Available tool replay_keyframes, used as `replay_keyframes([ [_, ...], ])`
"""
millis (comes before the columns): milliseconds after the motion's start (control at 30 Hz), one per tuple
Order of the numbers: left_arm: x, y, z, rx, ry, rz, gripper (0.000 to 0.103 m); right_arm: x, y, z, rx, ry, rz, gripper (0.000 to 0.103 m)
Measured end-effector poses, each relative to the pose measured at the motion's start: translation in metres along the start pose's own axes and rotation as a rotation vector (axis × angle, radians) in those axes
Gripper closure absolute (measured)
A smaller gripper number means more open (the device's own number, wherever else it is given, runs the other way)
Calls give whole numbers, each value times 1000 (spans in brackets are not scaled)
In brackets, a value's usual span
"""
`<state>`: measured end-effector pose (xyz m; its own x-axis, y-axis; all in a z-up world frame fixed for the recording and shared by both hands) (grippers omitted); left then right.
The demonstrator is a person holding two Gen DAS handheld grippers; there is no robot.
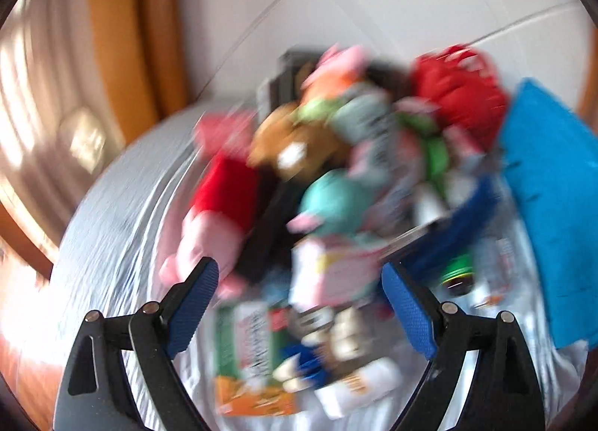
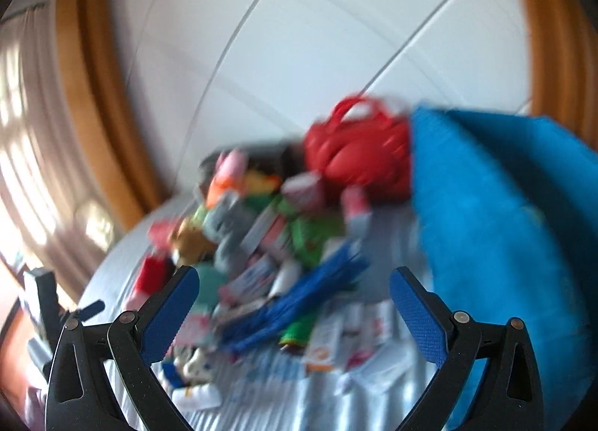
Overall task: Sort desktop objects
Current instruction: 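Grasp the pink pig plush in red clothes with both grippers together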
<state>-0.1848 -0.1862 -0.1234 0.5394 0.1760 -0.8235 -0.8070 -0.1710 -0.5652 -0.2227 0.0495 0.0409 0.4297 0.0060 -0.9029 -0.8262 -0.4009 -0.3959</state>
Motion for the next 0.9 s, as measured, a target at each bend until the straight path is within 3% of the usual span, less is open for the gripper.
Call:
replay_keyframes([
  [200,42,55,-75,-87,-107,-151,13,60,70,-56,-81,-28,-198,0],
  [367,58,100,-88,-76,-102,-232,13,82,106,-91,-117,-70,-291,0],
  [433,62,112,-97,-120,-82,-249,13,86,122,-105,-129,-90,-318,0],
  [467,63,117,-109,-174,-62,-252,13,87,129,-110,-134,-98,-327,0],
  [633,53,118,-162,-222,-113,-218,13,92,164,-144,-175,-139,-368,0],
  [767,30,115,-224,-408,-82,-154,13,100,192,-178,-232,-181,-400,0],
  [900,22,109,-255,-375,-186,-156,13,108,213,-211,-294,-216,-424,0],
])
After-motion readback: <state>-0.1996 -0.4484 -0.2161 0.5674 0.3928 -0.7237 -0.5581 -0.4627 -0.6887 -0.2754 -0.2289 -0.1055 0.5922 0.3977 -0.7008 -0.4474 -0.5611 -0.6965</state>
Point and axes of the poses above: each gripper's, at about its wrist camera, not at the fingertips, and y roughly the way its jaws point, z to its right, x to its underside, the point moved 6 cm from there along y, roughly the way its jaws point, and after that the axes turned 15 degrees about z, right-handed, at the moved point
